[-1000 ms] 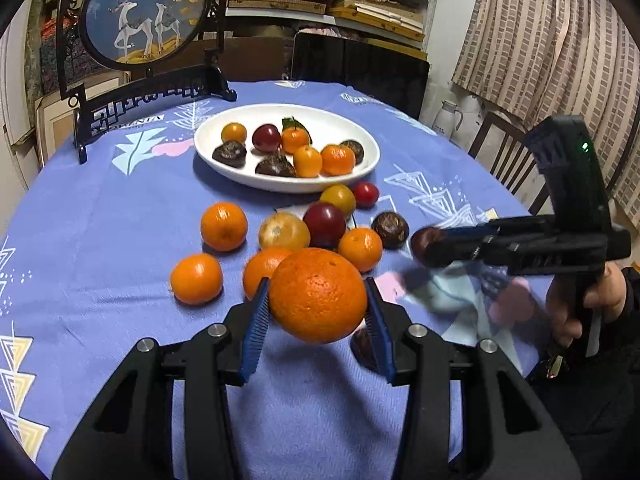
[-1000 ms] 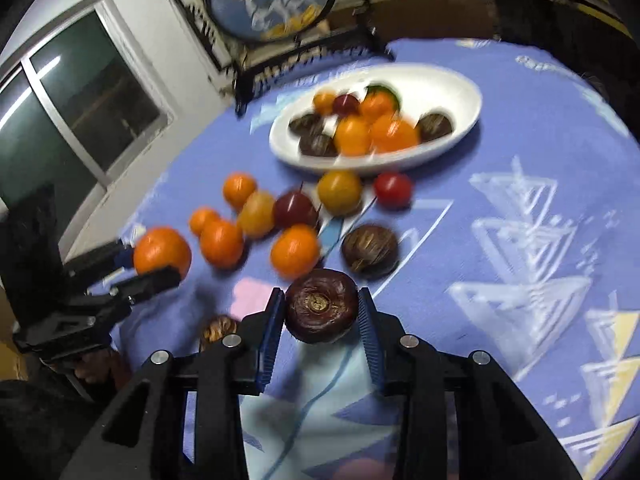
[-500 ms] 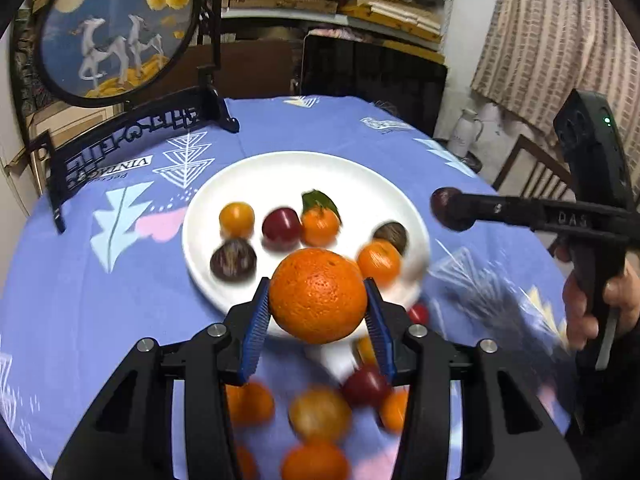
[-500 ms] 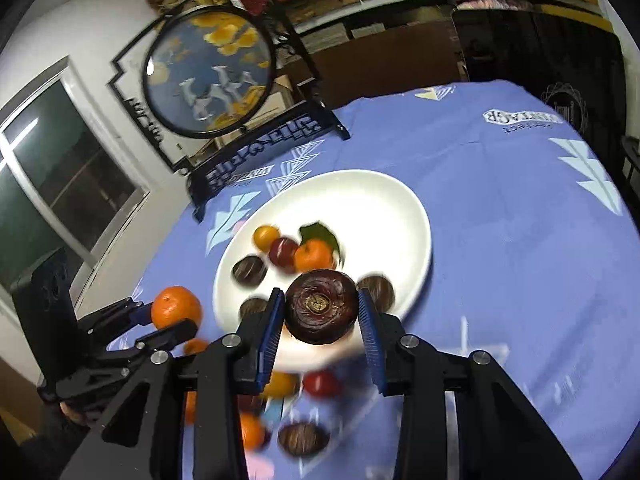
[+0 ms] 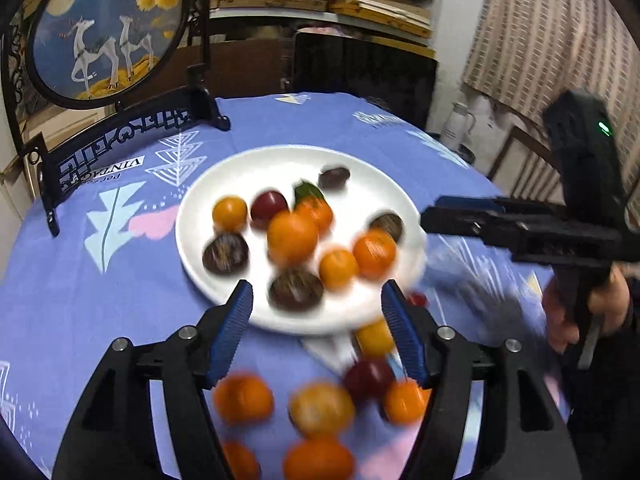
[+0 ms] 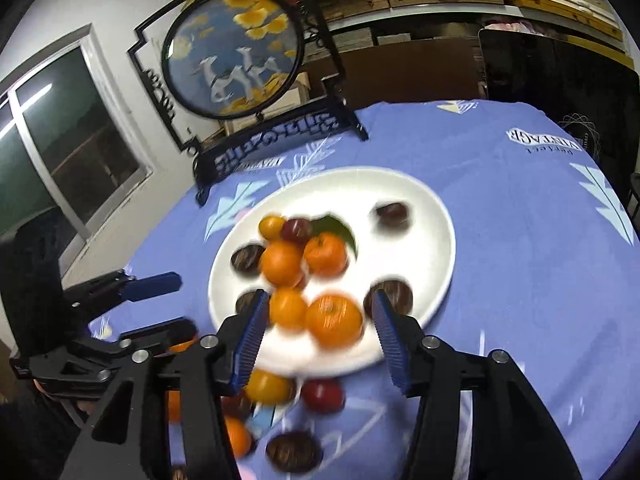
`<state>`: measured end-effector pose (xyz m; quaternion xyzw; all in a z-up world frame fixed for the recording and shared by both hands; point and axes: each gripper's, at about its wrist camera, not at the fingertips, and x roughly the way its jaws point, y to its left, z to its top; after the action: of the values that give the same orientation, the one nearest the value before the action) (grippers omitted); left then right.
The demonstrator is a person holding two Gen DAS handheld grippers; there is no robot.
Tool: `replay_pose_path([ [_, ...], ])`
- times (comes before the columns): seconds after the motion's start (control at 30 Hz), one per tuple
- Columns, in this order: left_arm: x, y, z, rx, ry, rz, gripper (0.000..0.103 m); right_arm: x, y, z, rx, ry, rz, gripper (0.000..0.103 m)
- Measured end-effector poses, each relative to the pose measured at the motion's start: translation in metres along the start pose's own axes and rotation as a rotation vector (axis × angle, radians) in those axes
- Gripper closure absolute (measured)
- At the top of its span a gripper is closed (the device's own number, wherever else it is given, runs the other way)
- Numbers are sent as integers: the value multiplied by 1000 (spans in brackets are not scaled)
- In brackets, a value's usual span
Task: Organize fruits
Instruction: 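Lower a dark fruit onto the plate with the right tool while the left tool holds an orange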
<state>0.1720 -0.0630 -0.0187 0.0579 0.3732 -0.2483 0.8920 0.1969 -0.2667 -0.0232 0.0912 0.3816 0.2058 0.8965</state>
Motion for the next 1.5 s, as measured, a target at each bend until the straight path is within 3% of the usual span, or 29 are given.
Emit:
replay_pose_path([
  [0.2, -34, -13, -57, 21, 13, -2, 38, -27, 9, -44, 6, 22, 27, 47],
  [0.43, -36, -12, -100, -1, 56, 5, 38, -48, 22, -85, 6, 35, 52, 44],
  [0.57, -24, -15, -104, 25, 43, 44, 38, -53, 33, -101, -3, 59, 62, 44],
  [0.67, -13, -5, -100, -14, 71, 56, 38, -52, 44, -110, -28, 83, 72, 44],
  [0.7, -10, -4, -99, -22, 83, 57, 41, -51, 52, -114, -51, 97, 73, 44],
  [0.73, -8, -3, -100, -21, 98, 62, 59, -51, 59, -117, -77, 108, 76, 44],
  [0.77, -9, -3, -101, -15, 105, 57, 63, -51, 66, -120, -105, 116, 81, 44],
  [0.97, -34, 3, -108, -51, 44, 41, 63, -41, 118, -141, -319, 201, 176, 44],
  [1.1, -51, 3, -109, -56, 14, 34, 63, -23, 137, -147, -384, 233, 153, 44],
  [1.23, -65, -1, -108, -44, -15, 31, 63, -2, 142, -146, -390, 260, 119, 45],
  [1.33, -68, -1, -106, -45, -20, 31, 63, 0, 136, -146, -380, 255, 101, 62],
  [1.5, -69, -2, -98, -52, -30, 14, 63, -21, 109, -125, -255, 189, 145, 62],
])
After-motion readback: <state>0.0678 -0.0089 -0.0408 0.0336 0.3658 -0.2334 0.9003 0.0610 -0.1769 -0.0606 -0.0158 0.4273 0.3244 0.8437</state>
